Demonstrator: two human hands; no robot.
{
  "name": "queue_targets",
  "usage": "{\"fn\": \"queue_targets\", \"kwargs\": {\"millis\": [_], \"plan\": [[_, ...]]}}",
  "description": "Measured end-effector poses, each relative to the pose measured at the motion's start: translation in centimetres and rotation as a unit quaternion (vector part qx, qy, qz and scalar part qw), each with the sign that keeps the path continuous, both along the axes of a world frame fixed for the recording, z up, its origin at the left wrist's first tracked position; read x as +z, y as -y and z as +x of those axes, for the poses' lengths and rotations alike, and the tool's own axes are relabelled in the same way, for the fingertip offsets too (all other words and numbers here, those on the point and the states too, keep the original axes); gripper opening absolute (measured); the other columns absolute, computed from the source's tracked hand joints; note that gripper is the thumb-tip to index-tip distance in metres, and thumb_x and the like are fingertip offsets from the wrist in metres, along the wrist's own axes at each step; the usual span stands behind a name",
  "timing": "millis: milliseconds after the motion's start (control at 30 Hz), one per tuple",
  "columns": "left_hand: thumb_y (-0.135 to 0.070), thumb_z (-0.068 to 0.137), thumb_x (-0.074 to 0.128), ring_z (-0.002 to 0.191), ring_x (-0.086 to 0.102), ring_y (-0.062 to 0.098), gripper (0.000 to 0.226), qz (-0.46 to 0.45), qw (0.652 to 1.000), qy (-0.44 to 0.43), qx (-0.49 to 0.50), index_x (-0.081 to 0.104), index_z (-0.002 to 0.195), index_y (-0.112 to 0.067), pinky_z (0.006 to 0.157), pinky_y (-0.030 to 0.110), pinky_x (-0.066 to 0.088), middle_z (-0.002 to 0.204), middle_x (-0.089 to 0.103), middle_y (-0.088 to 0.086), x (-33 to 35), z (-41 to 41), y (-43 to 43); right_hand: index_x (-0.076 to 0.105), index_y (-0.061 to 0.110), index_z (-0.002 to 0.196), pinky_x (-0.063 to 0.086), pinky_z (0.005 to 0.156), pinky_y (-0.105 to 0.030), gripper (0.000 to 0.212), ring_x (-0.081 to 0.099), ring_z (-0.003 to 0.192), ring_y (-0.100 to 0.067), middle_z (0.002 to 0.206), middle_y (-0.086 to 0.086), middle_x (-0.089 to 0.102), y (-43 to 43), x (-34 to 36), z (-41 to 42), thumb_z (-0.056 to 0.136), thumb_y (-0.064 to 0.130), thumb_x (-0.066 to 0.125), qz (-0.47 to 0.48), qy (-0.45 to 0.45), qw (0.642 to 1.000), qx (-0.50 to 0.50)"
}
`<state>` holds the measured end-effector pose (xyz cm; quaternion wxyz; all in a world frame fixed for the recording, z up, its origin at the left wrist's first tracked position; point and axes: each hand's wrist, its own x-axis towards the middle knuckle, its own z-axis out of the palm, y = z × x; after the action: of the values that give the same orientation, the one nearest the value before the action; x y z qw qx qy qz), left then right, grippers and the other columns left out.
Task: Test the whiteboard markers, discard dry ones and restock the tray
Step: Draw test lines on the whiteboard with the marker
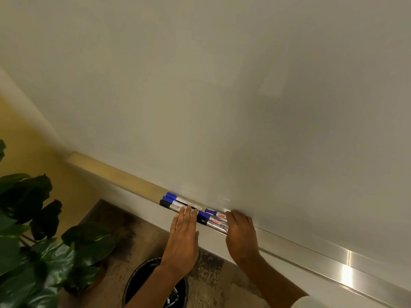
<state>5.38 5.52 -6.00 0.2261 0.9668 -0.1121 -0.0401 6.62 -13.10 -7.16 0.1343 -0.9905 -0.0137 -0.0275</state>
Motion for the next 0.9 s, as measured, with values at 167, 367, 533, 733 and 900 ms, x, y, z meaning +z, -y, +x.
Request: {"fn": "queue_targets", "kwargs": {"millis": [167, 367, 533, 733, 900], "plan": [[-0.029, 0.11, 0.034, 0.154, -0.016, 0.024, 0.061, 0.005, 1.0, 0.004, -0.009, -0.005, 0.156, -0.019, 0.124, 0.038, -0.009, 0.164, -0.013, 0.002, -1.5, 0.5, 0.1, 0.072, 0.012, 0.101, 0.06, 0.072, -0.036, 0.074, 0.071, 0.082, -0.022, 0.093, -0.006, 0.073, -0.5, -0.9, 0.7, 0.035, 0.031, 0.101, -0.011, 0.02, 1.0, 0.013], [-0.022, 0.095, 0.064, 0.145, 0.037, 0.036, 0.063, 0.024, 0.999, 0.017, -0.011, 0.042, 0.151, -0.005, 0.112, 0.053, 0.031, 0.157, 0.042, 0.017, -2.9, 1.1, -0.2, 0.072, 0.009, 0.102, 0.058, 0.078, -0.039, 0.073, 0.071, 0.086, -0.025, 0.096, -0.008, 0.073, -0.4, -2.0, 0.7, 0.037, 0.026, 0.1, -0.022, 0.053, 0.998, 0.024], [-0.042, 0.107, 0.022, 0.147, 0.036, 0.034, 0.06, 0.046, 0.999, 0.0, -0.012, 0.04, 0.152, -0.006, 0.114, 0.053, 0.031, 0.159, 0.039, 0.014, -2.8, 1.3, 0.0, 0.07, 0.008, 0.111, 0.057, 0.088, -0.044, 0.07, 0.069, 0.099, -0.028, 0.109, -0.01, 0.071, 0.1, -2.9, 0.1, 0.048, 0.02, 0.098, -0.014, 0.083, 0.996, 0.029], [-0.074, 0.091, -0.018, 0.156, -0.011, 0.017, 0.088, -0.004, 1.0, 0.011, -0.004, 0.004, 0.16, -0.025, 0.127, 0.039, -0.003, 0.166, -0.005, -0.005, -1.9, 0.5, 1.6, 0.071, 0.008, 0.109, 0.057, 0.087, -0.044, 0.06, 0.069, 0.099, -0.028, 0.109, -0.011, 0.072, 1.1, -1.7, -1.3, 0.06, 0.035, 0.091, 0.017, 0.102, 0.994, 0.029], [-0.075, 0.093, -0.012, 0.154, -0.019, 0.012, 0.09, 0.006, 1.0, 0.017, -0.012, 0.01, 0.163, -0.021, 0.124, 0.034, -0.015, 0.168, -0.003, -0.004, -1.1, -0.7, 2.9, 0.07, 0.007, 0.112, 0.054, 0.092, -0.041, 0.06, 0.067, 0.102, -0.027, 0.111, -0.01, 0.071, 2.1, 0.0, -3.6, 0.103, 0.049, 0.027, 0.047, 0.174, 0.983, 0.032]]}}
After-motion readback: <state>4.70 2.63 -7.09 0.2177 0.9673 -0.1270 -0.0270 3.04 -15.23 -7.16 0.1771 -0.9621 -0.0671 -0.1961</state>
